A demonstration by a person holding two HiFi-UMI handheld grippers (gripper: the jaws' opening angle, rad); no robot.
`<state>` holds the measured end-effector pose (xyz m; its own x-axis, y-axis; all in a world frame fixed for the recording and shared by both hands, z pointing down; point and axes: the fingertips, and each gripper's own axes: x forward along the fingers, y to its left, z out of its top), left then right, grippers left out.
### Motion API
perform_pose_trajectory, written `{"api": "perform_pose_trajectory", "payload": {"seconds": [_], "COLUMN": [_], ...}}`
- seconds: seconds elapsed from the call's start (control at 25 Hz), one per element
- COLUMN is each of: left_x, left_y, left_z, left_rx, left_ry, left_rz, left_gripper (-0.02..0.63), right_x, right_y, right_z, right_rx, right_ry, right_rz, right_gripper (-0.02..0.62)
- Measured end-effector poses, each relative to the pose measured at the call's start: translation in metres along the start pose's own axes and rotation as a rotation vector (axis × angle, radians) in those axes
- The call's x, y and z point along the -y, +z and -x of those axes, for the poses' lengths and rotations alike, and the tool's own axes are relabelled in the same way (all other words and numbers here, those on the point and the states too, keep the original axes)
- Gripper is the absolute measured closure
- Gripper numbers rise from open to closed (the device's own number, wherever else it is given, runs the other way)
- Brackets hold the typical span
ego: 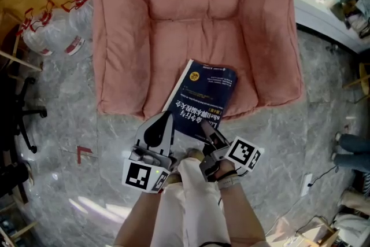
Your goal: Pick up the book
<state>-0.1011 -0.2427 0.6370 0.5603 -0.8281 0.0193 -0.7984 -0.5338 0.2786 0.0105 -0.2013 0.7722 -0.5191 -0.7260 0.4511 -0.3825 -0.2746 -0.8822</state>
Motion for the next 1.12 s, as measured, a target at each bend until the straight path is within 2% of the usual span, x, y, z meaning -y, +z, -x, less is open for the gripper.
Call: {"api": "perform_pose_trajectory", "payload": {"seconds": [0.4, 0.6, 0.76, 1.12], "left_x": [0.008, 0.012, 0.012, 0.021], "left_y": [0.008, 0.021, 0.031, 0.050], "left_z": [0.019, 0.021, 0.020, 0.011], "left_rx": [-0.026, -0.031, -0.028, -0.014], "left_ry": [0.007, 0.009, 0.009, 0.007], "left_rz": [0.010, 0.004, 0.001, 0.005], "left_gripper": [0.598, 0.598, 0.598, 0.598], "right_x": [-0.009, -0.022, -0.035, -0.060], "right_y": [-0.007, -0.001, 0.004, 0.008], "right_z": [0.021, 0.027, 0.028, 0.041], "right_rx": [0.012, 0.039, 0.041, 0.003], "right_ry": [-0.047, -0.034, 0.010, 0.026], "right_rz": [-0.033, -0.086, -0.098, -0.040], "right_gripper": [0.407, 0.411, 0.411, 0.411]}}
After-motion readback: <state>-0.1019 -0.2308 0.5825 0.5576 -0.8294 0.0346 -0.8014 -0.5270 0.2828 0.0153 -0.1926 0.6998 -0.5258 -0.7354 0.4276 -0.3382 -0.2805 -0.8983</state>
